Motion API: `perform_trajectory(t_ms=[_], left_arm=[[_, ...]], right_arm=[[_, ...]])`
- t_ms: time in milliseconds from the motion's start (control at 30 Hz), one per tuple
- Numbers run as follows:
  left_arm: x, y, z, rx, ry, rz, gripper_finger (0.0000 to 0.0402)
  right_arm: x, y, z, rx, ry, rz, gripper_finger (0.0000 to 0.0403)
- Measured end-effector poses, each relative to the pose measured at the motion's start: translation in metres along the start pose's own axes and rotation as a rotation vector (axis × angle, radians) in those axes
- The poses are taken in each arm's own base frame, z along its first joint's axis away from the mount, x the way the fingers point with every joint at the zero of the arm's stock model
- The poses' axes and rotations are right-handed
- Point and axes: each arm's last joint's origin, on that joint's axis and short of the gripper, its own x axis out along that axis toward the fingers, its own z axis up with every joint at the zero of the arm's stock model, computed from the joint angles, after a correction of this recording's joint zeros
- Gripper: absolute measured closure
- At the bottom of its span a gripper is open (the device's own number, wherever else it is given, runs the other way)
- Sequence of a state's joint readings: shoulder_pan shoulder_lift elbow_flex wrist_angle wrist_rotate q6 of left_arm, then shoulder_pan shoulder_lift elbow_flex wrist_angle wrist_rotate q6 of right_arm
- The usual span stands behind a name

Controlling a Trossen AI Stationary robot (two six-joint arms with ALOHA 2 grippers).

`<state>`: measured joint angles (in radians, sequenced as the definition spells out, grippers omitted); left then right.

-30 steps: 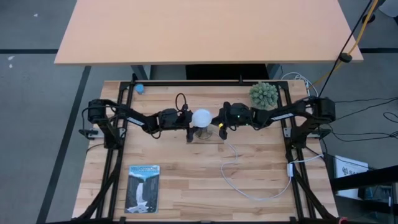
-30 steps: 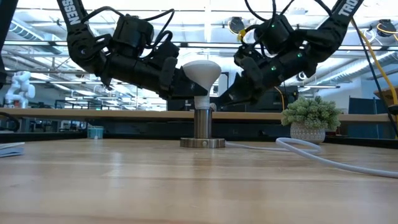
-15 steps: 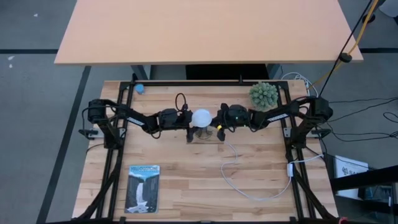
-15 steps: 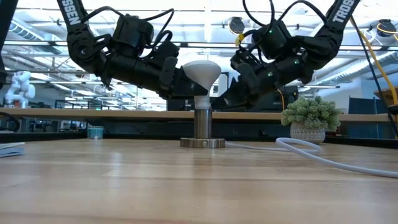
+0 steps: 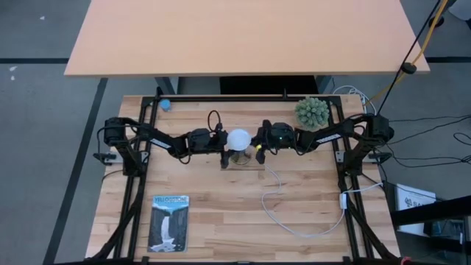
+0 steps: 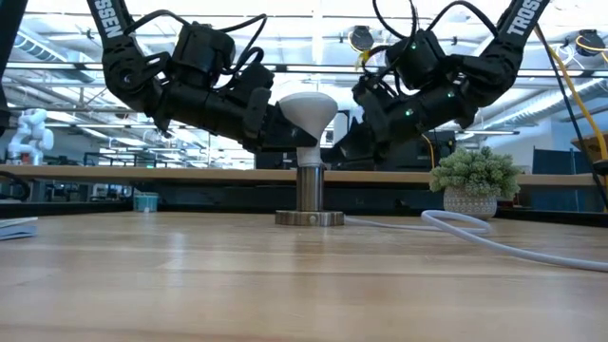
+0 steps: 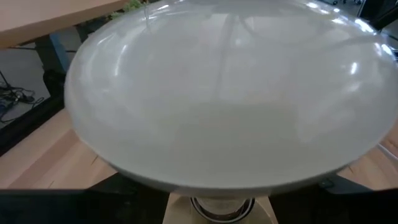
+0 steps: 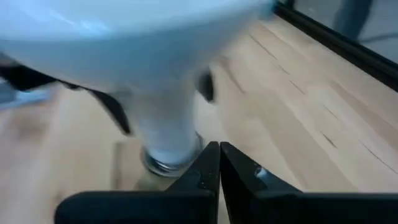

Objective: Screw lightbulb
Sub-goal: Insert the lightbulb into the lamp

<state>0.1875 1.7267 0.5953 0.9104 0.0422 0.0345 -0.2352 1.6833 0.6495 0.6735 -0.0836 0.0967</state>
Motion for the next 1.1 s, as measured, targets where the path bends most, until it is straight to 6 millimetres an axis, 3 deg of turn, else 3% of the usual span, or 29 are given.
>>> perform_trajectory(t_ms=[167, 433, 667, 767, 933, 1000, 1100], left_arm=[[0.0000, 0.0000, 0.0000, 0.001, 0.000, 0.001, 0.0172], [0.0000, 0.0000, 0.0000, 0.000, 0.000, 0.001, 0.0172], [0.0000, 0.0000, 0.0004, 0.000, -0.005, 0.000, 0.0172], [0.0000, -0.0002, 0.0005, 0.001, -0.005, -0.001, 0.0172], [0.0001, -0.0023, 0.0017, 0.004, -0.017, -0.016, 0.0172], [0.0001, -0.0027, 0.0018, 0.004, -0.019, -0.018, 0.0172], [0.0001, -0.0026, 0.0017, 0.005, -0.018, -0.019, 0.0172]], right_arm=[[-0.0010, 0.0080, -0.0026, -0.013, 0.044, 0.264, 0.0402], [-0.0001, -0.0007, -0.0018, 0.015, 0.019, -0.009, 0.0402], [-0.0012, 0.0081, -0.0010, -0.014, 0.029, 0.278, 0.0402], [-0.0011, 0.0057, -0.0032, 0.001, 0.051, 0.240, 0.0402], [-0.0003, -0.0009, 0.0004, -0.001, 0.000, 0.025, 0.0403], [-0.0004, -0.0004, 0.0030, -0.006, -0.024, 0.034, 0.0403], [-0.0009, 0.0041, 0.0024, -0.012, -0.008, 0.190, 0.0403]])
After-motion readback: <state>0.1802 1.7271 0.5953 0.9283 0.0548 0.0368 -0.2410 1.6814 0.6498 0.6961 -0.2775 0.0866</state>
